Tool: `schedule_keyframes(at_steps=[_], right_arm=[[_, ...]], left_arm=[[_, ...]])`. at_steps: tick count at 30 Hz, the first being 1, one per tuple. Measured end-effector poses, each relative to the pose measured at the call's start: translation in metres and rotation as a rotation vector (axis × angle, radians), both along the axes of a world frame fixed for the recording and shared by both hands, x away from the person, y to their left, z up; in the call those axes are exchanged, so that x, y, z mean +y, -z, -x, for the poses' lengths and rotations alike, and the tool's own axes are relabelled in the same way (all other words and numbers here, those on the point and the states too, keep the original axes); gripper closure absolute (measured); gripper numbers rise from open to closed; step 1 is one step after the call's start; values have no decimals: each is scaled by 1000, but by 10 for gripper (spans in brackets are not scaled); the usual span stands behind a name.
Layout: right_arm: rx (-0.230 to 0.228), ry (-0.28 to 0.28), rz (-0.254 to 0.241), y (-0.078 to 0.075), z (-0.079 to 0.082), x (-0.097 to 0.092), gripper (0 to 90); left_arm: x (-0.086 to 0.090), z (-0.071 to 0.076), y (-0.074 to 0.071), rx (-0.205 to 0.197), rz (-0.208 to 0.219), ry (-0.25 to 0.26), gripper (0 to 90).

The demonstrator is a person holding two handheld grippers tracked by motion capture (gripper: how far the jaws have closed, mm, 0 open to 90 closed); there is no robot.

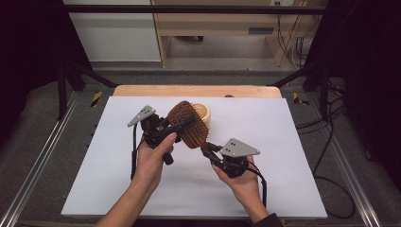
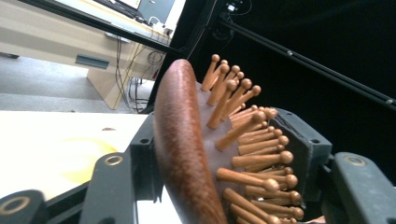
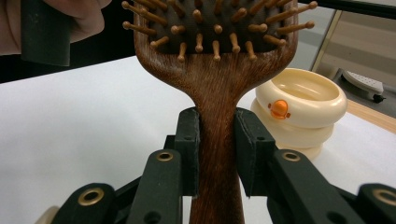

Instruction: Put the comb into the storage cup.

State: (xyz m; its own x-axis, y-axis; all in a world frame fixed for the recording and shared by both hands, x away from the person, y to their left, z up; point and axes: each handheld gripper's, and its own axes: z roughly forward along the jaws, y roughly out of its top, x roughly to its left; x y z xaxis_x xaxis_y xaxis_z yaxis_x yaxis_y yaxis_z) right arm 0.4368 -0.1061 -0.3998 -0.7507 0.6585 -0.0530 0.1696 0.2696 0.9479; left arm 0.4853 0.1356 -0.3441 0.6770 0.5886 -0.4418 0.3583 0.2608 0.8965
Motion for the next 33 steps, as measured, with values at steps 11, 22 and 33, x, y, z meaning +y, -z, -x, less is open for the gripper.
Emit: schedule_keyframes(at_steps=[11, 22, 33], right_arm=[[24, -7, 3, 5, -2, 2, 726], [58, -18, -6, 10, -5, 3, 722], [101, 1, -34, 14, -7, -2, 461]], left_arm=[[-3, 4, -2, 2, 0, 20, 498], [-5, 3, 0, 19, 2, 27, 508], [8, 2, -4, -20, -28, -20, 511]])
